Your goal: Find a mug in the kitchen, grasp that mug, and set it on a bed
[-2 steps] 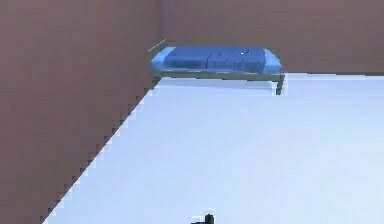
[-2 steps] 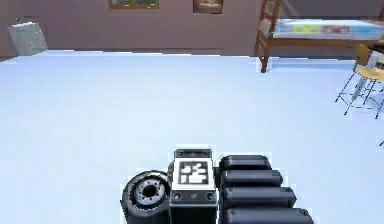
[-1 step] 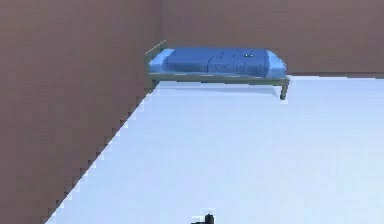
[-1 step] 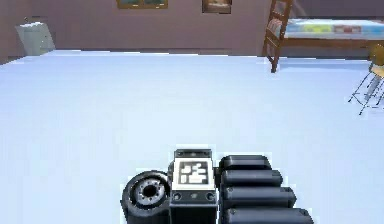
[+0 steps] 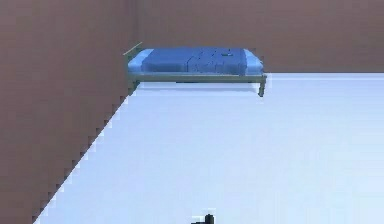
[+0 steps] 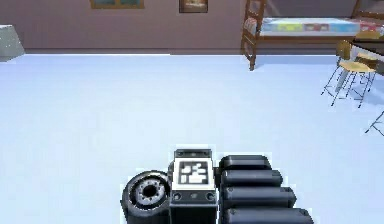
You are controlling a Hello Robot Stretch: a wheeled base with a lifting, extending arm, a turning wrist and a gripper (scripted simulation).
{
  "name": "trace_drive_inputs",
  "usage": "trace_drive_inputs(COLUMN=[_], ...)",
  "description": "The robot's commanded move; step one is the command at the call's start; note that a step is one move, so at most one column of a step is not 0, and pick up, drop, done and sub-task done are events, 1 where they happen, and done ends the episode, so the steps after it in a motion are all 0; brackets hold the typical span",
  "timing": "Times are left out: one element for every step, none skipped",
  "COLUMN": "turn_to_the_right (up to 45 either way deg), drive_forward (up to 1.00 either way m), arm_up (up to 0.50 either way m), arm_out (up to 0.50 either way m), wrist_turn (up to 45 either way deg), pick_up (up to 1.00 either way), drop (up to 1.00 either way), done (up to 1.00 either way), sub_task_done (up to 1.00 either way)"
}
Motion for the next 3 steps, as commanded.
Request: trace_drive_inputs(turn_to_the_right=[0.0, 3.0, 0.0], drive_forward=[1.00, 0.00, 1.00], arm_up=[0.00, 0.00, 0.00], arm_out=[0.00, 0.00, 0.00], wrist_turn=[0.0, 0.0, 0.0], pick_up=[0.00, 0.00, 0.00], drop=[0.00, 0.00, 0.00], done=[0.00, 0.00, 0.00], sub_task_done=[0.00, 0.00, 0.00])
